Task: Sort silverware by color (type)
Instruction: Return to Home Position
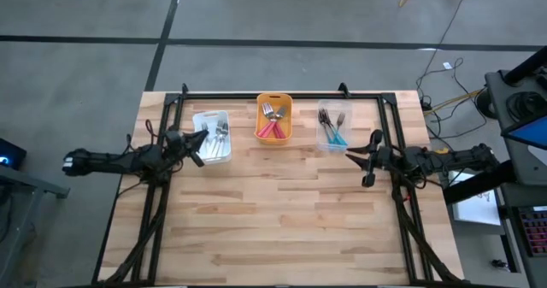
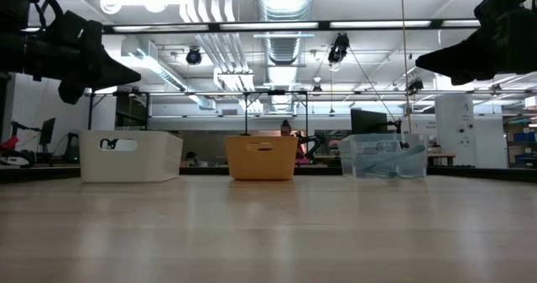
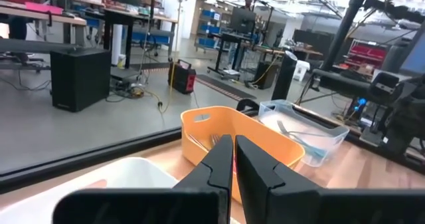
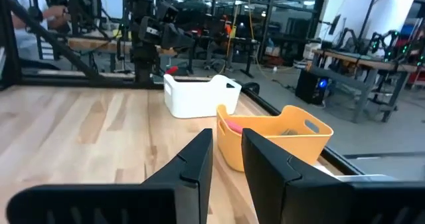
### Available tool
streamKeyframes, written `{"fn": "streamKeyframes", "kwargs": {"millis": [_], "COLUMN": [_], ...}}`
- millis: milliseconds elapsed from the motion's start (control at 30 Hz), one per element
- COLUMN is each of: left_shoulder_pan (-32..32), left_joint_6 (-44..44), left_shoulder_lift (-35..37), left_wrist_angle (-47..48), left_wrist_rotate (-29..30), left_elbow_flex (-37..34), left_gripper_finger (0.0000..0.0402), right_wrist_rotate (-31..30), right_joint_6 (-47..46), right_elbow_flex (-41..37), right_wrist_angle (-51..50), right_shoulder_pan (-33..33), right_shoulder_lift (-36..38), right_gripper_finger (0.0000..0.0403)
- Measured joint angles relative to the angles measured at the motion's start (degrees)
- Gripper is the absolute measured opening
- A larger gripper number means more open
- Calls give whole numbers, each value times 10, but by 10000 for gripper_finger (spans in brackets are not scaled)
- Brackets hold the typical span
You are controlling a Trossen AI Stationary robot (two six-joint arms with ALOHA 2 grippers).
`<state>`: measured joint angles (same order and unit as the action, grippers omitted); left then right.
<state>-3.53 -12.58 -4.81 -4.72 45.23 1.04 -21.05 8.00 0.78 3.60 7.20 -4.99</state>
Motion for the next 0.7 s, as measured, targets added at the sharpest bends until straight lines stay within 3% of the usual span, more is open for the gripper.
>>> {"fn": "streamKeyframes", "kwargs": {"millis": [700], "left_shoulder_pan": [0], "left_joint_6": [0], "left_shoulder_lift": [-23], "left_wrist_angle": [1], "left_wrist_rotate": [0], "left_elbow_flex": [0], "left_gripper_finger": [0], "right_wrist_rotate": [0], "right_joint_6": [-20], "right_elbow_flex": [0], "right_wrist_angle": [0], "right_shoulder_pan": [0], "right_shoulder_lift": [0], "right_gripper_finger": [83]}}
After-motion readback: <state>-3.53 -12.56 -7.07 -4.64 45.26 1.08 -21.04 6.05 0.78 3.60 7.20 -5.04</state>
